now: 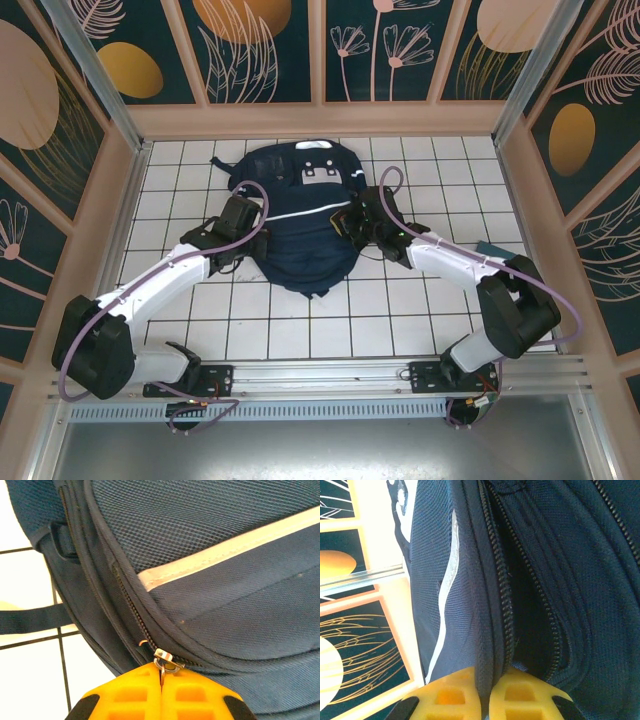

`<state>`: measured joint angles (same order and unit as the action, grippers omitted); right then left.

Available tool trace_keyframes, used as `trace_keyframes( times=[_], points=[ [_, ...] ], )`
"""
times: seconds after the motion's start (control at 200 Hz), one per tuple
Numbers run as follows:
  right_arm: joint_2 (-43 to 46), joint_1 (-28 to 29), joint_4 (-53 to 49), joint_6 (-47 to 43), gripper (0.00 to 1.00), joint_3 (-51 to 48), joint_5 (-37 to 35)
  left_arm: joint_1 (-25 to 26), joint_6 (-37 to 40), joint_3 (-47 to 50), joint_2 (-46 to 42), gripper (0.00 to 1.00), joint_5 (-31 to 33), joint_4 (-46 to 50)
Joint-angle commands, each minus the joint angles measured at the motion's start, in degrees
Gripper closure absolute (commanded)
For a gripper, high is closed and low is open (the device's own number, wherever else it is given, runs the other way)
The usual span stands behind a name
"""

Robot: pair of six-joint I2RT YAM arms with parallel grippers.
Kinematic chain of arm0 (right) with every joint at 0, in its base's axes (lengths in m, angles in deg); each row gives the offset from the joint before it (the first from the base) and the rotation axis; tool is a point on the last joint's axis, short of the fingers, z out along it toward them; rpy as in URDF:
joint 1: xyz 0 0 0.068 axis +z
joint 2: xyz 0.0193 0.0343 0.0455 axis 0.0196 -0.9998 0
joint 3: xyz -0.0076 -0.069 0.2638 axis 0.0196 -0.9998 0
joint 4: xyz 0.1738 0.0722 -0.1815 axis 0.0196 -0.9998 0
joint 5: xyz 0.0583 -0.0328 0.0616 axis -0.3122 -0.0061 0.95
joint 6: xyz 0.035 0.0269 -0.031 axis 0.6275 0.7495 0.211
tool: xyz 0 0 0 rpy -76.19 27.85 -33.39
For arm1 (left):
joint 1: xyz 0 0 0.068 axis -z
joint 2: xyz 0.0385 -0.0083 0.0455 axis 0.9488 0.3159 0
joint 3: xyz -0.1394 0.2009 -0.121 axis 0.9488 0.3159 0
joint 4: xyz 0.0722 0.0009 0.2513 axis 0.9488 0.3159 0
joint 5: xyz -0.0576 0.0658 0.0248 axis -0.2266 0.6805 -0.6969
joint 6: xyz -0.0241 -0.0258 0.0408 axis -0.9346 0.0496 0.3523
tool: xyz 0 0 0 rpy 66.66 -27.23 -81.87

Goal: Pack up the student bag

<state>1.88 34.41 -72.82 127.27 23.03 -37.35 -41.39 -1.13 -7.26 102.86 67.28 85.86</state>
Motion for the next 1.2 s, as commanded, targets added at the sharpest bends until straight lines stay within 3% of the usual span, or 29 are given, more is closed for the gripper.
trace_keyframes(
  times=[0.0, 0.095, 0.155, 0.21, 0.285, 0.345, 0.485, 0.581, 0.651, 0.761, 0.966, 1.196],
  points=[
    [2.25, -1.43, -2.97, -1.27, 1.0, -0.42, -6.95, -1.1, -1.56, -0.96, -1.35, 1.0, 11.15, 2.44],
    [1.35, -1.43, -2.49, -2.67, 1.0, 0.49, -5.17, -1.1, -2.31, -1.35, -0.57, 0.97, 10.72, 0.87],
    [0.74, -1.36, -2.69, -4.6, 0.99, 1.6, -3.56, -1.1, -3.12, -1.98, 0.4, 0.9, 10.57, 0.86],
    [0.53, -1.25, -4.36, -7.07, 0.87, 2.68, -2.71, -1.11, -3.77, -2.46, 0.65, 0.8, 10.52, 1.29],
    [1.34, -1.25, -8.66, -11.08, 0.56, 3.95, -3.56, -1.11, -4.64, -2.58, -0.15, 0.62, 10.45, 2.46],
    [3.03, -1.37, -12.94, -14.23, 0.41, 4.31, -5.98, -1.11, -5.3, -2.44, -1.84, 0.49, 10.54, 3.25],
    [9.49, -2.53, -21.96, -19.82, 0.3, 3.08, -15.52, -1.1, -6.63, -0.7, -7.54, 0.23, 10.37, 2.93],
    [13.36, -5.3, -26.55, -23.21, 0.25, 1.71, -24.87, -1.27, -7.27, -0.02, -10.68, 0.12, 10.68, 1.57],
    [14.79, -9.43, -28.07, -27.55, 0.19, 1.06, -30.08, -1.34, -7.39, 0.15, -11.88, 0.08, 10.61, 0.39],
    [13.03, -19.74, -29.8, -33.33, 0.05, 1.3, -32.63, -1.44, -7.52, -0.5, -11.58, 0.05, 10.61, -0.52],
    [5.83, -36.76, -26.85, -37.38, 0.01, 1.15, -29.1, -1.5, -7.99, -2.18, -9.2, 0.02, 9.46, -1.76],
    [-1.64, -47.02, -23.77, -42.08, 0.01, 2.01, -23.77, -1.47, -8.58, -3.17, -7.65, 0.01, 7.51, -3.73]
  ],
)
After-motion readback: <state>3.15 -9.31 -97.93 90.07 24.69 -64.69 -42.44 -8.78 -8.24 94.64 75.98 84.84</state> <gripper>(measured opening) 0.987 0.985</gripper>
